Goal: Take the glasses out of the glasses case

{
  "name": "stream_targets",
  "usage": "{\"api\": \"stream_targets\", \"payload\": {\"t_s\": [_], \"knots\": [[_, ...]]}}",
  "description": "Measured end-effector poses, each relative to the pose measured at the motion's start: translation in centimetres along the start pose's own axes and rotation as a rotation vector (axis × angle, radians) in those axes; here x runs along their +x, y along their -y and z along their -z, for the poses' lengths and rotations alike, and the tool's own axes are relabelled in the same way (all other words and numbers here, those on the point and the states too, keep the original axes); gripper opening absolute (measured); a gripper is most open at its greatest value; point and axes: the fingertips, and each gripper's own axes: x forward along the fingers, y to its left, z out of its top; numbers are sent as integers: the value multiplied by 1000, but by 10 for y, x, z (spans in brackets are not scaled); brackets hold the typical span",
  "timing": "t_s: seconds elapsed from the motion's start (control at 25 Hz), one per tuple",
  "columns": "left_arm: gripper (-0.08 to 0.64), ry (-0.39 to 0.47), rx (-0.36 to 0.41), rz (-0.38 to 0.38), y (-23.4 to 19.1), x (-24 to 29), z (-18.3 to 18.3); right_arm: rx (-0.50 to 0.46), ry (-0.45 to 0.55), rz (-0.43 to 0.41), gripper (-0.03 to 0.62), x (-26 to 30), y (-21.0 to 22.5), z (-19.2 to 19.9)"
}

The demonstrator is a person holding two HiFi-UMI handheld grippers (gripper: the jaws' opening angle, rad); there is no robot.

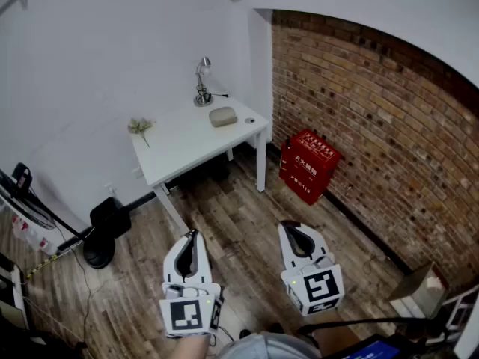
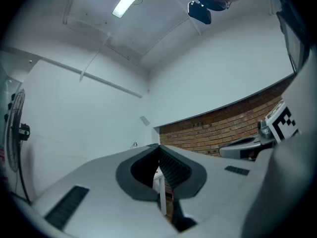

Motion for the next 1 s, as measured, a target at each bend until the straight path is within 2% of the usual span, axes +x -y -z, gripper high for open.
{"api": "stream_targets", "payload": {"t_s": [0.36, 0.4, 0.44, 0.52, 1.0], "knots": [[6, 5, -1, 1, 1, -1, 0, 14, 31, 24, 17, -5, 5, -5], [6, 7, 2, 2, 2, -2, 0, 23, 38, 24, 51, -5, 7, -6], [6, 5, 3, 1, 2, -2, 1, 29, 42, 18, 147, -6, 9, -8], [6, -11, -2, -6, 4, -4, 4, 22, 46, 5, 213, -6, 12, -9], [6, -27, 8, -78, 37, -1, 11, -31, 46, -24, 215, -17, 52, -2]]}}
